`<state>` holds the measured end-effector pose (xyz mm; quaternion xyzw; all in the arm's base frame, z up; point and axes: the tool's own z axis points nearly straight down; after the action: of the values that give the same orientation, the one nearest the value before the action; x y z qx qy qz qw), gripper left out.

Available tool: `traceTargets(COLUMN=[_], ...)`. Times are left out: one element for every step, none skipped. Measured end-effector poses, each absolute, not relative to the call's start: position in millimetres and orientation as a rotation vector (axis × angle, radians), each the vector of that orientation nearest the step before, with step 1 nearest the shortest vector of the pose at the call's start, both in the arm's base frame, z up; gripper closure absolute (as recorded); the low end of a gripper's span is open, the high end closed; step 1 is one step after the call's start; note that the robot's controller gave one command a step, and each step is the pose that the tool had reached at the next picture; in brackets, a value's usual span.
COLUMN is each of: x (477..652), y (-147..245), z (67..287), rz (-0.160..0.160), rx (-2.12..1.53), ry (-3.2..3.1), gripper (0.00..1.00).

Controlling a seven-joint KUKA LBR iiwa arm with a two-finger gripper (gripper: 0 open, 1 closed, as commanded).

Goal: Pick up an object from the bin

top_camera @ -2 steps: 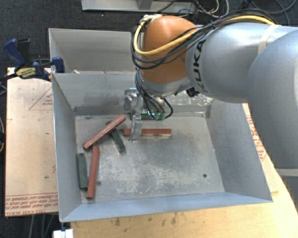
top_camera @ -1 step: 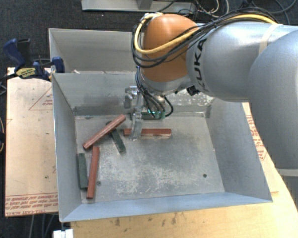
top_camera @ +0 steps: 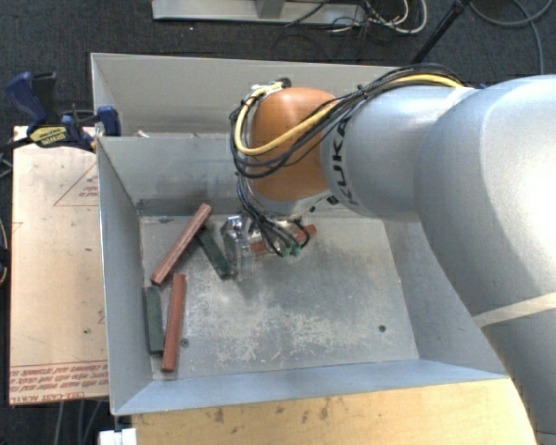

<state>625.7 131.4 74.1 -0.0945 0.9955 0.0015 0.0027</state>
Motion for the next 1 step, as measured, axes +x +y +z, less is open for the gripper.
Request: traceTargets(x=[625.4], y=[130.7], z=[72.3], rz=[0.004], rx=[-0.295], ry=[3.120], gripper=[0.00])
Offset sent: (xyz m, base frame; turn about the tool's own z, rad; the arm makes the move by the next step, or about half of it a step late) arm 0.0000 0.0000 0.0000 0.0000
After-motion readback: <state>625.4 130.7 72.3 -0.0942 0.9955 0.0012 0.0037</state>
